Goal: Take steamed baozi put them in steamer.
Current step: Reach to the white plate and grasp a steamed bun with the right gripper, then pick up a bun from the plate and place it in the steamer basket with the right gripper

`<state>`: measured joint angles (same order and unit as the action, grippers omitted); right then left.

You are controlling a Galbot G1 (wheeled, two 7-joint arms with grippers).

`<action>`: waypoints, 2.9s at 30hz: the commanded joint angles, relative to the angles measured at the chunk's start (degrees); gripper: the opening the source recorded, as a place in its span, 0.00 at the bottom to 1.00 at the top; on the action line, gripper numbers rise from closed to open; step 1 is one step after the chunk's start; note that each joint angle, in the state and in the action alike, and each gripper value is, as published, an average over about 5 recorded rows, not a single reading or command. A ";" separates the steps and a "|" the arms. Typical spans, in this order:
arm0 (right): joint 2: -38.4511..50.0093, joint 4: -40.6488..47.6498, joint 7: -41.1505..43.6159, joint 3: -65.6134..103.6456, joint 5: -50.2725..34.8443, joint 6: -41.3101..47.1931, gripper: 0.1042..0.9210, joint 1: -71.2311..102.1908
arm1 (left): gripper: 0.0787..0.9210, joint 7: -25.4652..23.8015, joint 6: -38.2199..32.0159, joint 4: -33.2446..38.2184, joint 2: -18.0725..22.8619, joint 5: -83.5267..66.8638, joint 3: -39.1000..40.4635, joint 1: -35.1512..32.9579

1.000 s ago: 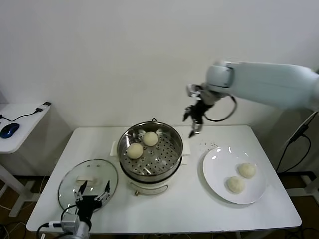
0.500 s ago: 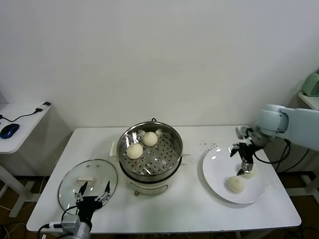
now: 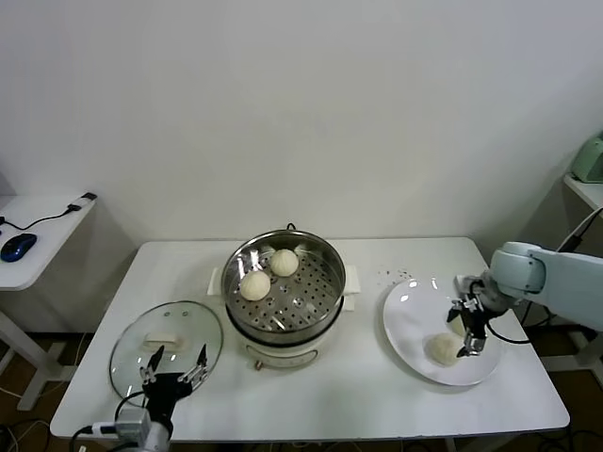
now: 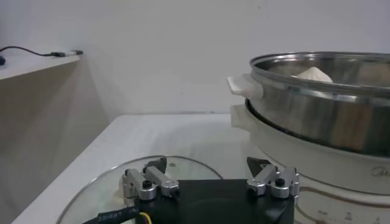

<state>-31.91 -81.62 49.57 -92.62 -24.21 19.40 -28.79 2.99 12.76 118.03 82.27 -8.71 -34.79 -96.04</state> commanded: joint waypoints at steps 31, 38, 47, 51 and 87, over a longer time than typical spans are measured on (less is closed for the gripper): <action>-2.42 1.23 4.20 0.43 2.33 -2.94 0.67 -7.13 | 0.88 0.16 -0.27 0.50 -0.04 0.17 0.20 -0.90; -14.55 2.91 10.68 -10.07 -5.40 -11.20 0.67 -30.67 | 0.88 0.11 -0.01 1.10 -0.03 0.43 0.44 -0.90; -36.06 0.89 14.94 -0.33 -9.66 -28.87 0.67 -38.74 | 0.88 0.09 0.17 1.69 -0.68 0.28 0.14 -0.89; -43.11 -2.12 14.56 3.03 -5.73 -33.39 0.67 -35.27 | 0.88 0.06 0.26 1.83 -0.80 0.15 0.08 -0.77; -52.91 9.58 8.37 3.74 19.89 -43.56 0.76 -8.33 | 0.88 0.30 0.16 1.36 -1.01 0.01 -0.74 -0.85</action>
<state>-83.58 -73.73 57.75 -89.58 -5.23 -22.79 -37.87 3.29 12.93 119.61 81.26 -8.76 -35.60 -97.00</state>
